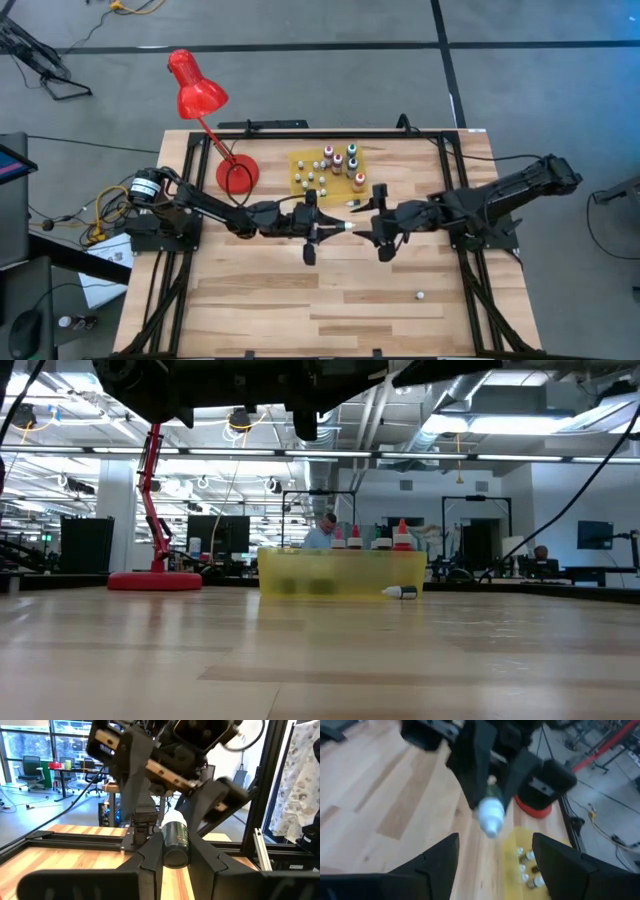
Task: Pick & Place food coloring
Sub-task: Put the small green food coloring bottle into the yellow bin
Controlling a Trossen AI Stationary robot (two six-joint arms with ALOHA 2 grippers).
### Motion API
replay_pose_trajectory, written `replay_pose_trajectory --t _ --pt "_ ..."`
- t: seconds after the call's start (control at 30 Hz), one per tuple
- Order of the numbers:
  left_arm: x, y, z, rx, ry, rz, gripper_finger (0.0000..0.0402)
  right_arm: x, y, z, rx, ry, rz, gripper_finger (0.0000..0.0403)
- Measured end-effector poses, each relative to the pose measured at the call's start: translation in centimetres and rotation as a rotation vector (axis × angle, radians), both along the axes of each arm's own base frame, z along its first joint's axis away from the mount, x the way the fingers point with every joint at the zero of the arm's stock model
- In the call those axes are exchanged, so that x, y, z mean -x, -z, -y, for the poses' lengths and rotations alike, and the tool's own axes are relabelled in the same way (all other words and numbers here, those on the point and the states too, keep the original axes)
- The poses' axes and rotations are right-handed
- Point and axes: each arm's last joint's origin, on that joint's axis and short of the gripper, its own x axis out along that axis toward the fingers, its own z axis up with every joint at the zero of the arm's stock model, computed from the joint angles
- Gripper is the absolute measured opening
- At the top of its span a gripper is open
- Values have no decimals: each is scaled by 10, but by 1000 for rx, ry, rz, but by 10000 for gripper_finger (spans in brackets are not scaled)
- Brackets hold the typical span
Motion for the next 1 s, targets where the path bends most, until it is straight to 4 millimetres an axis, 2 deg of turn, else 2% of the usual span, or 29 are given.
replay_pose_trajectory --t 0.2,1.0 --pt "0 0 0 -2 -13 0 55 -2 -7 -7 -24 -27 78 237" --pt "1 -4 0 -19 6 42 55 -4 -10 -3 -59 0 110 178"
